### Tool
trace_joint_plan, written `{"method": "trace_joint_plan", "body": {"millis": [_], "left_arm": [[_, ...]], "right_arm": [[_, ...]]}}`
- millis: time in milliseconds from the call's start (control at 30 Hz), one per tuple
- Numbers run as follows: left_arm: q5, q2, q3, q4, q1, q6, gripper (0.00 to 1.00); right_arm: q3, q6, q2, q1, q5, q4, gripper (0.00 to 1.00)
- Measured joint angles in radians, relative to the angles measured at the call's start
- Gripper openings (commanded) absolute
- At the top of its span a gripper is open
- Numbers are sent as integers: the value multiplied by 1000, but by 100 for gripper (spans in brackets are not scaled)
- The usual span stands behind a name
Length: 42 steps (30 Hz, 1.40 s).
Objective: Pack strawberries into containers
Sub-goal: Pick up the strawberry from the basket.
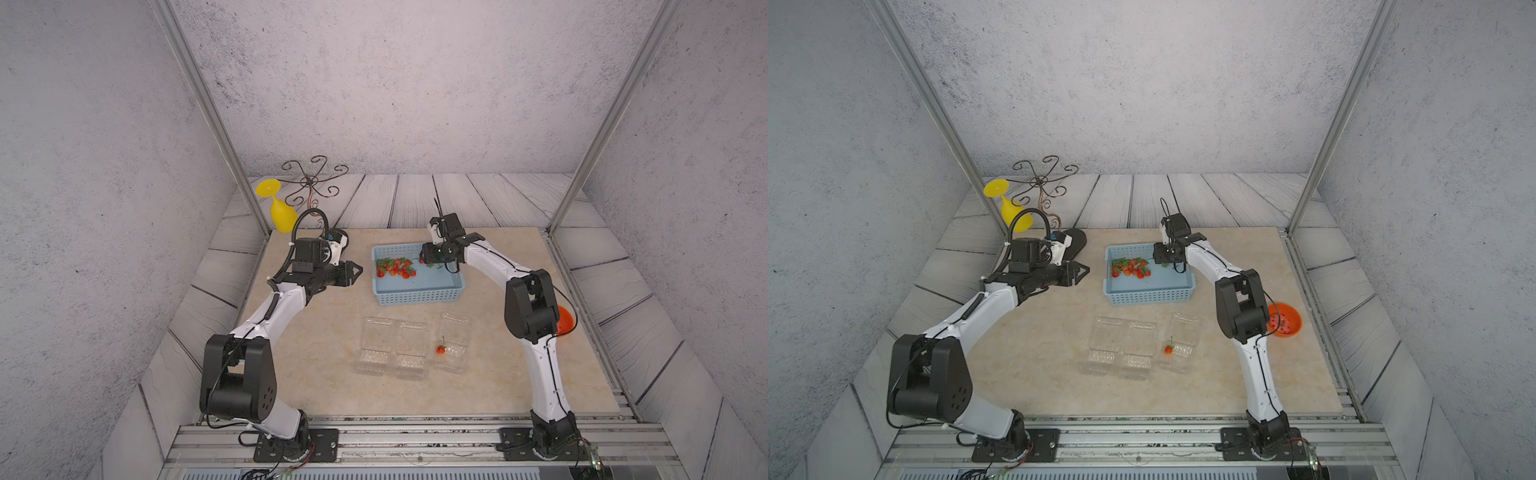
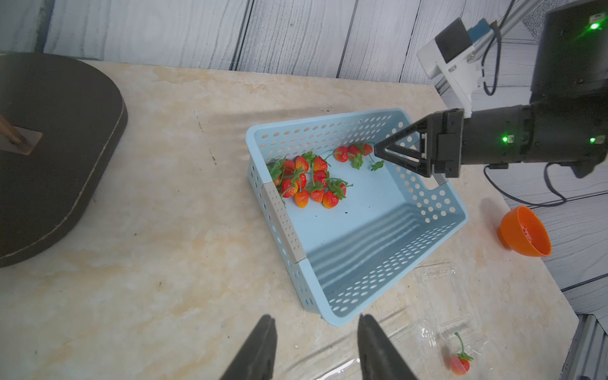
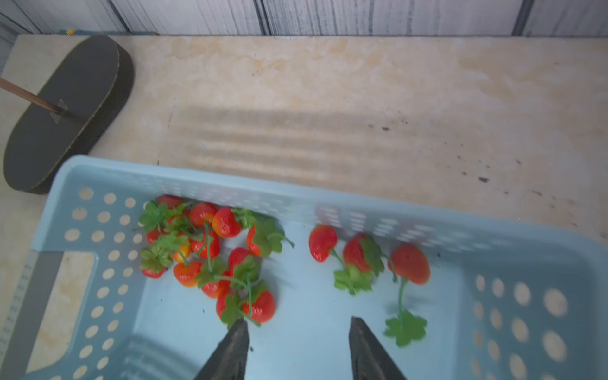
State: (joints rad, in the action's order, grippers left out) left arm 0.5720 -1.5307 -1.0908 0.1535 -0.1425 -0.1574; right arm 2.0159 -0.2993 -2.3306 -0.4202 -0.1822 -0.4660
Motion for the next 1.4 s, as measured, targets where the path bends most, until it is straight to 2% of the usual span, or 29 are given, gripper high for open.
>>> {"method": "trace_joint_plan", "body": {"millis": [233, 700, 1033, 1233, 1400], "left_arm": [[0, -10, 0, 0, 0, 0, 45], [0, -27, -12, 0, 0, 0, 45], [0, -28, -14, 1, 0, 0, 45], [0, -28, -14, 1, 0, 1, 45], [0, -28, -14, 2, 0, 3, 45]], "right_arm": [[165, -16, -128, 1, -53, -10, 48], [253, -35, -225, 1, -60, -27, 48], [271, -71, -257, 1, -93, -19, 38], [271, -93, -257, 1, -111, 10, 28], [271, -108, -257, 1, -129, 18, 28]]}}
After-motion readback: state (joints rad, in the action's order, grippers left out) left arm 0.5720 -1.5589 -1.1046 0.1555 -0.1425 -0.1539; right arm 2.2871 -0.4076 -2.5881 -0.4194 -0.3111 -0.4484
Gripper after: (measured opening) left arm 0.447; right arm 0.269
